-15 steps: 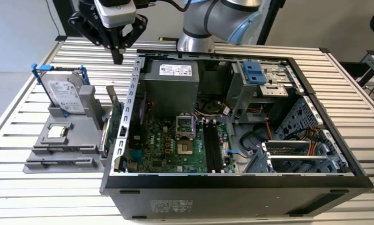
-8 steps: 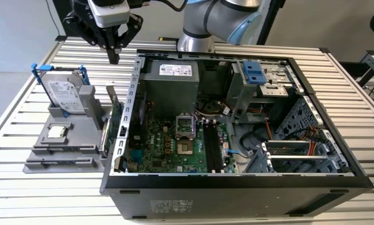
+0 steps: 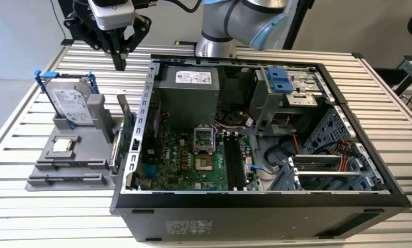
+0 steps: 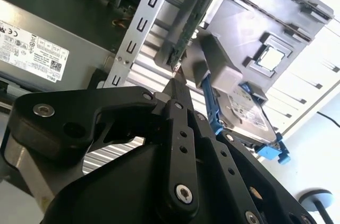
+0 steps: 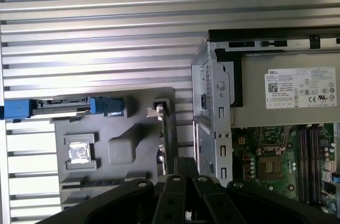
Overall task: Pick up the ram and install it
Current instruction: 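Reach for the ram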
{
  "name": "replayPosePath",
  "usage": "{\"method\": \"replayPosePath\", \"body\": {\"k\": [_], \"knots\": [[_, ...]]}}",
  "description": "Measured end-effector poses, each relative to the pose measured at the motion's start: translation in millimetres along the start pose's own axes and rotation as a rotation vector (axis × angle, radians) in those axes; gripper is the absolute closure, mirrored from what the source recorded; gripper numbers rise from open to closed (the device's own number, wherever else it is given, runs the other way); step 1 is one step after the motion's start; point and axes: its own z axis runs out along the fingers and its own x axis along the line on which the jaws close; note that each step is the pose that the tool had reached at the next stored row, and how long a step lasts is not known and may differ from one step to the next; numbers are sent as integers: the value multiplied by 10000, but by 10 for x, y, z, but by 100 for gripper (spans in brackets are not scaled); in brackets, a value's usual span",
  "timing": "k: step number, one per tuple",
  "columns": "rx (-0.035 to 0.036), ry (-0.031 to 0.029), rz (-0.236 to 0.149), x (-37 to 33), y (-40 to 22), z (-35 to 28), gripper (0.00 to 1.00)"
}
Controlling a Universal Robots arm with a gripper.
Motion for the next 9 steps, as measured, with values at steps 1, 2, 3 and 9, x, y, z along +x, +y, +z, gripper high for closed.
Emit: {"method": "replayPosePath", "body": {"k": [1, 2, 3, 9], "knots": [[0, 0, -1, 8, -1, 0, 100], [-1, -1, -1, 16, -1, 0, 100], [-1, 0, 0, 23, -1, 0, 100], [1, 1, 0, 71, -5, -1, 100]]}}
